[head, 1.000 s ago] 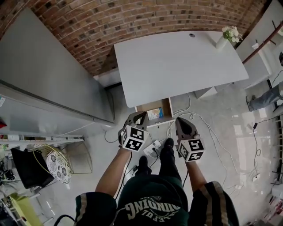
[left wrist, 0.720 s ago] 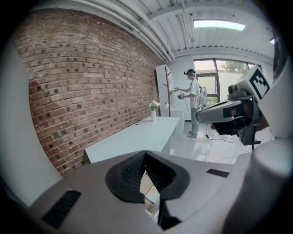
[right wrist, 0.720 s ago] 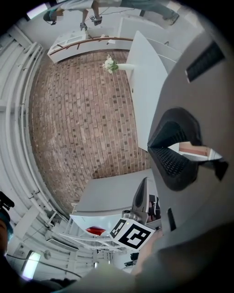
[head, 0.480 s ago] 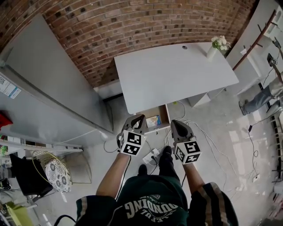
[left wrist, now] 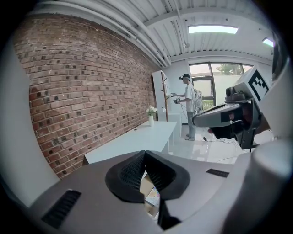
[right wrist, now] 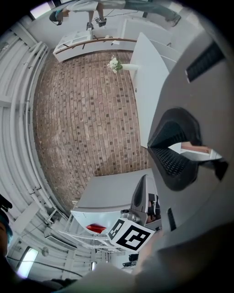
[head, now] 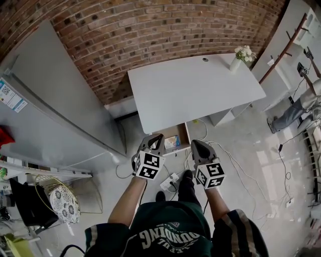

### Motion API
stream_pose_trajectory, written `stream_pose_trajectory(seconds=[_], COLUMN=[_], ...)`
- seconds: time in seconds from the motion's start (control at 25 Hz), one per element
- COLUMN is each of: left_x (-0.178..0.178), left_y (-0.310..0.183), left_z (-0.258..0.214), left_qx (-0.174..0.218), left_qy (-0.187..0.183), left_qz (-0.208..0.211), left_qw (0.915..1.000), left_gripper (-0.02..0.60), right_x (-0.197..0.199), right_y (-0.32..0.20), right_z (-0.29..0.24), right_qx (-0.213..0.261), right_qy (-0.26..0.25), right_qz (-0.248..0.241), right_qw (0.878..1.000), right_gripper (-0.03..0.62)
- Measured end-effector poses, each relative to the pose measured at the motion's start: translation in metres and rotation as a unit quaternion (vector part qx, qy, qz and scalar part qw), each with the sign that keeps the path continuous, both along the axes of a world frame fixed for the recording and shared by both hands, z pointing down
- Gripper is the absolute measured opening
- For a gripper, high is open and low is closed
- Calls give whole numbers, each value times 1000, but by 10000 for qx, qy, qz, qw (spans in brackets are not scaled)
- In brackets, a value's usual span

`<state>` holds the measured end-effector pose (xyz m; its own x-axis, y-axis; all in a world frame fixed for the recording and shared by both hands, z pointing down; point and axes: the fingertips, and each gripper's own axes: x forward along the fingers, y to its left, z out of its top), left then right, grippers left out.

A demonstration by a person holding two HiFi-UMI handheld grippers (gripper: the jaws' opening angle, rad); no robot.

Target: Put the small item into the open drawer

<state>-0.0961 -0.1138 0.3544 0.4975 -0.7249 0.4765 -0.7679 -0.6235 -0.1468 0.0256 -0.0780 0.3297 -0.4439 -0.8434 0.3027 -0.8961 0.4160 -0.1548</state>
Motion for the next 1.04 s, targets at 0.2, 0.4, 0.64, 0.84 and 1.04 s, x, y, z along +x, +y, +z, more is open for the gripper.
stream_pose_trajectory(seconds=[0.2,0.4,0.64,0.84,1.04], left_x=[5,6,14,13,17], left_y=[2,5,9,8,8], left_z=[0,3,7,9,11], left_qx=[-7,-6,-44,-36,-65], left_qy=[20,-1,2,-12,19], left_qz=[57,82,116,145,139], left_qw=[10000,10000,9999,9999,9999], left_gripper=[15,15,15,15,15], right_x=[2,3,8,4,6], right_y=[5,7,10,9,8], right_z=[4,4,5,6,5], right_qx=[-76,-65,-81,-95,-86], right_qy=[13,53,82,66,88], right_qz=[10,-3,-6,-23,-47], right_qw=[10000,10000,9999,9999,9999], right_gripper=[23,23,23,23,23])
